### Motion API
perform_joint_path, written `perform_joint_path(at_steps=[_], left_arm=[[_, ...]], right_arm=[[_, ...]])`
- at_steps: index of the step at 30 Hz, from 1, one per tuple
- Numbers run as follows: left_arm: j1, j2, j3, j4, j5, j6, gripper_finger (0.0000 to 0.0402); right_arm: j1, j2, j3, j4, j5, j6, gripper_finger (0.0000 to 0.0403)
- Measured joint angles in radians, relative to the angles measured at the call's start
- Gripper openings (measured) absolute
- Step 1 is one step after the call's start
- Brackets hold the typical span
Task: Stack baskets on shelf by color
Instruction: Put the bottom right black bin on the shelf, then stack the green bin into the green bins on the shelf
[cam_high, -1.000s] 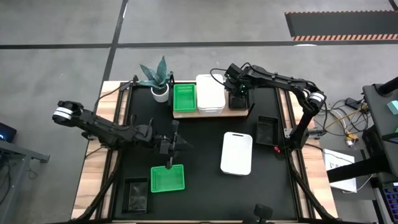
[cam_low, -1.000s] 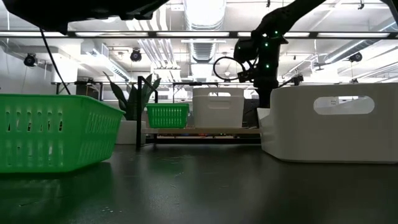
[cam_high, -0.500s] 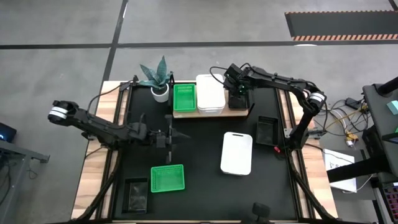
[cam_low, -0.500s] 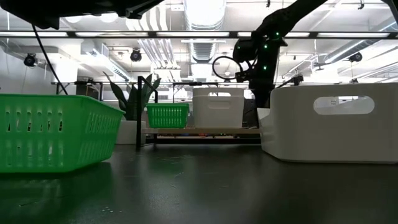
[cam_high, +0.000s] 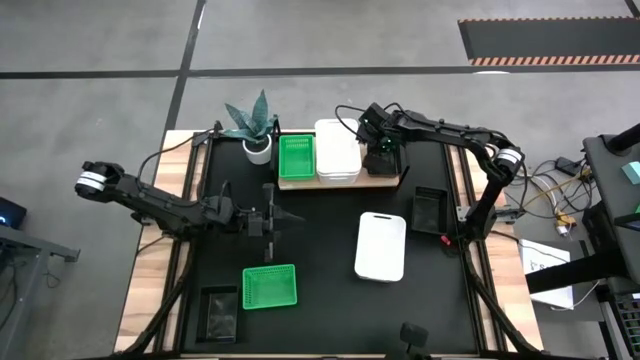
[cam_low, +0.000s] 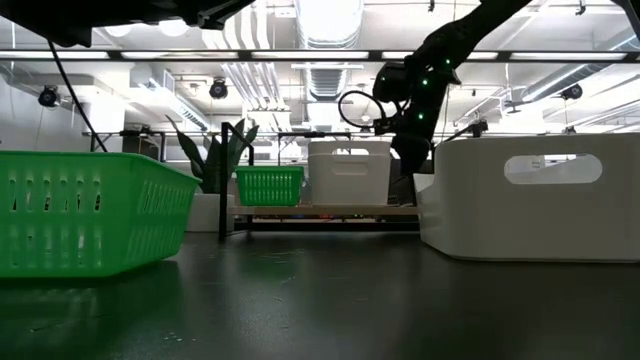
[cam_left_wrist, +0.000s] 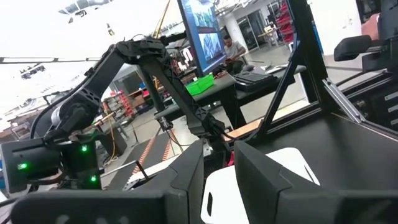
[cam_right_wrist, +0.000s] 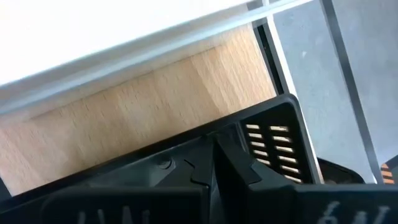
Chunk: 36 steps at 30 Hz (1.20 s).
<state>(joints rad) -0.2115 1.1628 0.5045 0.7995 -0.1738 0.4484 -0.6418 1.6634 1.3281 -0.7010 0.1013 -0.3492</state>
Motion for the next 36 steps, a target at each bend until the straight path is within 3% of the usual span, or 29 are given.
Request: perform_joint_path(at_steps=[28, 36], left_arm=[[0.0, 0.0, -0.002, -0.001, 0.0, 0.0, 0.0074], [0.0, 0.0, -0.003, -0.001, 0.0, 0.0, 0.0074]], right_arm=[[0.0, -0.006, 0.002, 0.003, -0.041, 0.061, 0.0009], [0.0, -0.064, 0.003, -0.056, -0.04, 0.069, 0.0009]])
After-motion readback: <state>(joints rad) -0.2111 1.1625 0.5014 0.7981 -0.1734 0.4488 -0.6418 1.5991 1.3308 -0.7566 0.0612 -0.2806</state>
